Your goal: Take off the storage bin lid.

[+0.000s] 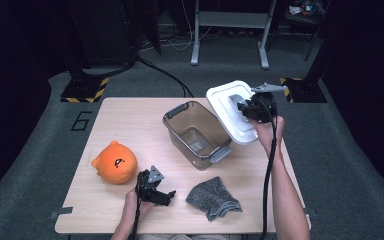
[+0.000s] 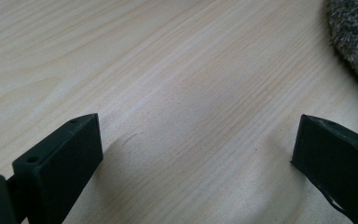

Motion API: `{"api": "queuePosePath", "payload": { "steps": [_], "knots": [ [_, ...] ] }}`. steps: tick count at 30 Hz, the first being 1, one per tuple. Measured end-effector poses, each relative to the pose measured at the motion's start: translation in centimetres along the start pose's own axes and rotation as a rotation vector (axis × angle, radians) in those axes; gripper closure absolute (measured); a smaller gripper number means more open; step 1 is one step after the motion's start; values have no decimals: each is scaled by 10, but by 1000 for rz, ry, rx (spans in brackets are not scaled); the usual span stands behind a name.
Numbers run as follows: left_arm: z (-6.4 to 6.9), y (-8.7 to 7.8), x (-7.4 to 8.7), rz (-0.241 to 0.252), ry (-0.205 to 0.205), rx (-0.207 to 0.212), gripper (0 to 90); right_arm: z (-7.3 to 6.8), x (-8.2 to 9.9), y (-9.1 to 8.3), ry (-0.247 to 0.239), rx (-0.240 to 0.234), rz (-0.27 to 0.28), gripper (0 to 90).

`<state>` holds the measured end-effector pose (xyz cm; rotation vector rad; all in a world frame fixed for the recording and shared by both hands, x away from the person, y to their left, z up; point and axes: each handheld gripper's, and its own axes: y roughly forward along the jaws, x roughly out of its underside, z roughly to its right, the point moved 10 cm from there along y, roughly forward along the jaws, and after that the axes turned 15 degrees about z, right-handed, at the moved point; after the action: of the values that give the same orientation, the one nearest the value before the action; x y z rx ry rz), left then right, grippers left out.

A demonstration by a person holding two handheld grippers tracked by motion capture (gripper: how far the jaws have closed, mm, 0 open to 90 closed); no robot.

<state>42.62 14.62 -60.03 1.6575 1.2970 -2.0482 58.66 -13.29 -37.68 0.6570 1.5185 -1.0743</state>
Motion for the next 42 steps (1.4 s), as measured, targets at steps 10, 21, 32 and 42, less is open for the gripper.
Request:
{"api": "queuePosePath", "payload": {
  "steps": [10,21,32,42],
  "knots": [
    [0,0,0,4,-2,-5,13,27,9,-8,20,51,-5,667],
    [0,0,0,4,-2,-5,13,53,24,-10,46,111,-23,666],
    [0,0,0,4,-2,-5,13,71,49,1,57,191,-65,666],
    [0,0,0,4,-1,-6,13,76,91,22,100,227,-109,665]
  ]
}}
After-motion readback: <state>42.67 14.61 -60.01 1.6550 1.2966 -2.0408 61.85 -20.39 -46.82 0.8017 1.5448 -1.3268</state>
